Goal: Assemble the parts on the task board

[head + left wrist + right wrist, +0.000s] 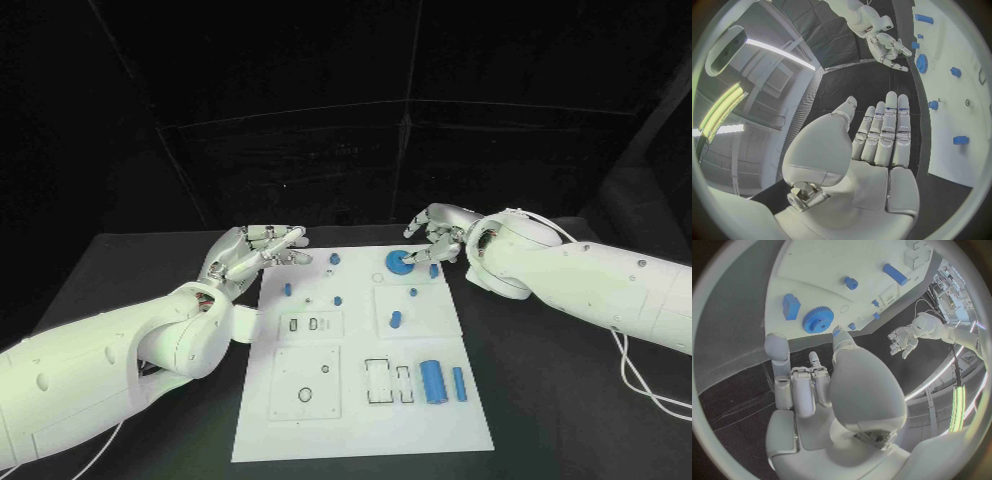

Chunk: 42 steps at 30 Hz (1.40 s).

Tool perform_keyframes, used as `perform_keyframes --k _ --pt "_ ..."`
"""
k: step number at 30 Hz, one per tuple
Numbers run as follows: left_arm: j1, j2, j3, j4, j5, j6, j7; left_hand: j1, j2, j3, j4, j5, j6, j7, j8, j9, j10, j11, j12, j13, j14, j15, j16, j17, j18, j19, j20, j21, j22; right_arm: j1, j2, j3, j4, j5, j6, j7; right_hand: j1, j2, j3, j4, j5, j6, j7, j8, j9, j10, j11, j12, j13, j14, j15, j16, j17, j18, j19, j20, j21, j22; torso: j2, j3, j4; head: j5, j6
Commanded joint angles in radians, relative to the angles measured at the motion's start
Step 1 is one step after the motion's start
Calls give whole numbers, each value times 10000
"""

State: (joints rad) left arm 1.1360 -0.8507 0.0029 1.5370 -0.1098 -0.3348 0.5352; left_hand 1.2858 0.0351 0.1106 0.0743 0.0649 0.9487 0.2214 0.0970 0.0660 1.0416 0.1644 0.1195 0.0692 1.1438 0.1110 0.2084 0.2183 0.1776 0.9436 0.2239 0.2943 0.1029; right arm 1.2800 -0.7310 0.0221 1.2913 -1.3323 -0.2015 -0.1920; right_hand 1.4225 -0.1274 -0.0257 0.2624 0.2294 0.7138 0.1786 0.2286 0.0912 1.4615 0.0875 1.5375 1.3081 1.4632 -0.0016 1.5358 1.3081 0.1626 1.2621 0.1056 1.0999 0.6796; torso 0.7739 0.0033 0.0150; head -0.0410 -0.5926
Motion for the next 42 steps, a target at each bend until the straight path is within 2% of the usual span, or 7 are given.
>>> perform_keyframes --k 1,8,11,19,23,32,42 --pt "6 22 3 -23 11 172 39 33 -37 15 -71 -4 12 9 -39 -4 -40 23 -47 -12 -37 26 -77 13 54 46 16 -62 -13 22 110 11 -142 10 664 -178 101 44 65 -35 34 -48 -30 60 -13 758 -5 58 2073 890 69 46 1689 -155 75 -16 75 109 23 -5 34 -10 -8" --pt "3 47 3 -58 11 180 34 33 -37 15 -71 -4 12 9 -39 -4 -40 23 -47 -12 -37 26 -77 13 54 46 16 -62 -13 19 339 9 -359 -237 959 -173 182 185 98 -183 58 108 -74 248 -13 857 -37 146 2246 943 52 141 1966 -192 156 -23 276 397 21 3 -10 29 -86" --pt "3 56 3 -62 11 181 24 36 -35 18 -75 -4 14 7 -39 -4 -38 23 -49 -12 -38 26 -81 16 54 46 16 -65 -15 18 391 8 -392 -429 1089 -219 173 240 95 -239 86 162 -94 304 -23 891 -52 174 2304 1024 43 270 2366 -223 241 -31 420 606 16 -1 3 14 -103" --pt "1 69 3 -81 11 182 7 42 -31 25 -84 -3 17 5 -41 -4 -36 22 -52 -12 -40 26 -88 21 55 46 17 -70 -19 16 489 7 -483 -653 1192 -266 164 375 112 -366 127 376 -134 437 -36 896 -84 179 2317 1043 22 302 2464 -238 282 -48 539 738 20 6 24 -2 -124" --pt "-1 76 3 -97 11 182 4 42 -31 25 -84 -3 17 5 -41 -4 -36 22 -52 -12 -40 26 -88 21 55 46 17 -70 -19 16 554 7 -544 -685 1194 -246 163 502 147 -456 117 534 -164 505 -50 928 -108 204 2369 1050 2 313 2501 -245 289 -63 596 804 16 5 5 13 -128" --pt "-2 88 3 -117 11 191 -4 42 -31 25 -84 -3 17 5 -41 -4 -36 22 -52 -12 -40 26 -88 21 55 46 17 -70 -19 14 677 6 -648 -791 1277 -260 228 827 341 -800 -103 1185 -247 642 -101 1004 -182 260 2487 1068 -75 339 2588 -267 313 -129 742 981 22 0 15 -9 -163" --pt "-3 84 3 -121 11 204 -25 42 -31 25 -84 -3 17 5 -41 -4 -36 22 -52 -12 -40 26 -88 21 55 46 17 -70 -19 10 822 4 -741 -1102 1327 -351 200 788 357 -938 -160 1164 -193 513 -185 993 -153 250 2471 1076 -50 350 2627 -283 317 -127 787 1039 23 2 12 -13 -192"
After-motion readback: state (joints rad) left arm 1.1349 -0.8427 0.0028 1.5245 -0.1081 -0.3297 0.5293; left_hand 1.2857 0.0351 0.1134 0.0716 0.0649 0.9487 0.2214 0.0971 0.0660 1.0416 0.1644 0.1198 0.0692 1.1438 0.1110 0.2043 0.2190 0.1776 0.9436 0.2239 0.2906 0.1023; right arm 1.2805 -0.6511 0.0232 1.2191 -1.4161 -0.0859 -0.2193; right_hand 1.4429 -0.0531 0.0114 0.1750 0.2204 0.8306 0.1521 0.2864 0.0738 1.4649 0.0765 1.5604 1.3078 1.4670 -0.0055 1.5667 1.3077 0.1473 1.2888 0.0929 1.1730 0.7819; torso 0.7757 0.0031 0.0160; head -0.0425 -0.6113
